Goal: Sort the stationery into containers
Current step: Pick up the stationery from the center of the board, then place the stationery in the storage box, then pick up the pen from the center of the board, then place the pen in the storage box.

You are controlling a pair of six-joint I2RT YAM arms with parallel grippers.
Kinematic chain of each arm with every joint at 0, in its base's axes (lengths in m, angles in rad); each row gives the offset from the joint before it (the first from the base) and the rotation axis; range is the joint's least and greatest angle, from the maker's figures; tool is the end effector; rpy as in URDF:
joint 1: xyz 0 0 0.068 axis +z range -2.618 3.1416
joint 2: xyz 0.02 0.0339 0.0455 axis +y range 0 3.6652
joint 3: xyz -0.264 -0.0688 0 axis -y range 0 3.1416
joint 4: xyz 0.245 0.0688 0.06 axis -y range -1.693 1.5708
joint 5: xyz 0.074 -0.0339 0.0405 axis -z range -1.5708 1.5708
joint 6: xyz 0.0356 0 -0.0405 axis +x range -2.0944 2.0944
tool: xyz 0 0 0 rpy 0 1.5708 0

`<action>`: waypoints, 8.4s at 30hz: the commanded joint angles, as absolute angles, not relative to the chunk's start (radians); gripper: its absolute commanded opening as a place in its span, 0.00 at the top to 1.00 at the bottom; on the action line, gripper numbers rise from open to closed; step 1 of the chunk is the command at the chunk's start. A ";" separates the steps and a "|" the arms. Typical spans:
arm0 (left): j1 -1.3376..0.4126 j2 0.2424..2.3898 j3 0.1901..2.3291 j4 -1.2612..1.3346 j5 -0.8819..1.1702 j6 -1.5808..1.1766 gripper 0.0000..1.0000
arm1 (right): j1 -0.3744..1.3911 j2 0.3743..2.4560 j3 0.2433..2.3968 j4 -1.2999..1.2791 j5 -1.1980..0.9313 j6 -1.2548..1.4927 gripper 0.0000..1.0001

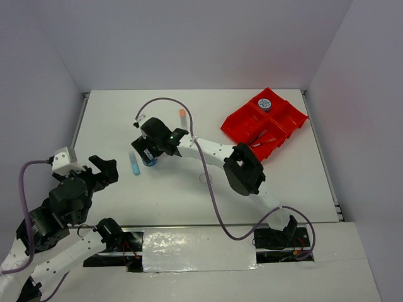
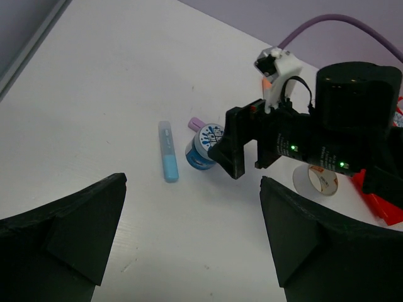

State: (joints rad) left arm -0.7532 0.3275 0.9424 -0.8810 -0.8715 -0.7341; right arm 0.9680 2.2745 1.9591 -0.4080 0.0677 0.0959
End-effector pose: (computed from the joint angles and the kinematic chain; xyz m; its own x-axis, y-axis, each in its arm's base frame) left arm 0.0398 0.0000 0.3633 -0.0765 -0.5194 -0.8511 -0.2016 0.8441 -0.4969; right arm 0.2993 0.4306 0.2233 -0.4495 -0.4846 -0.7504 -0.7535 0.6568 0.0272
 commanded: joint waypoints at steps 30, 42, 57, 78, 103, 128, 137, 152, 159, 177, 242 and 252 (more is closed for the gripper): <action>-0.744 0.360 0.933 -0.795 -0.796 -0.660 0.01 | 0.882 1.919 1.852 -0.215 -0.109 0.147 1.00; -0.745 0.304 0.920 -0.770 -0.765 -0.640 0.01 | 0.257 1.802 1.827 -0.395 0.566 0.236 1.00; -0.749 0.399 0.916 -0.727 -0.663 -0.580 0.01 | 0.043 2.304 2.273 -0.488 0.468 0.262 1.00; -0.747 0.393 0.913 -0.713 -0.638 -0.566 0.01 | -0.044 2.367 2.246 -0.414 0.290 0.239 0.98; -0.749 0.400 0.913 -0.707 -0.620 -0.557 0.01 | -0.044 2.376 2.290 -0.445 0.218 0.224 0.00; -0.686 0.499 0.936 -0.772 -0.727 -0.623 0.01 | 0.572 2.396 2.358 -0.582 0.120 0.282 0.04; -0.687 0.485 0.925 -0.741 -0.681 -0.594 0.01 | 0.598 2.551 2.408 -0.577 0.083 0.327 0.18; -0.684 0.454 0.922 -0.732 -0.658 -0.583 0.01 | 0.637 2.638 2.467 -0.684 0.196 0.302 0.35; -0.684 0.434 0.920 -0.724 -0.646 -0.577 0.01 | 0.635 2.663 2.487 -0.710 0.178 0.301 0.44; -0.684 0.403 0.914 -0.716 -0.632 -0.571 0.01 | 0.617 2.493 2.205 -0.505 -0.070 0.273 1.00; -0.698 0.431 0.911 -0.699 -0.597 -0.552 0.01 | -0.222 1.931 1.571 -0.428 0.100 0.525 0.47; -0.698 0.431 0.911 -0.704 -0.607 -0.558 0.01 | -0.132 1.803 1.583 -0.428 0.025 0.465 0.35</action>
State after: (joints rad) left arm -0.6926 0.4255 0.9100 -0.7395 -0.6029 -0.5755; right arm -0.2073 1.9396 1.5642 -0.4522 0.0902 0.5140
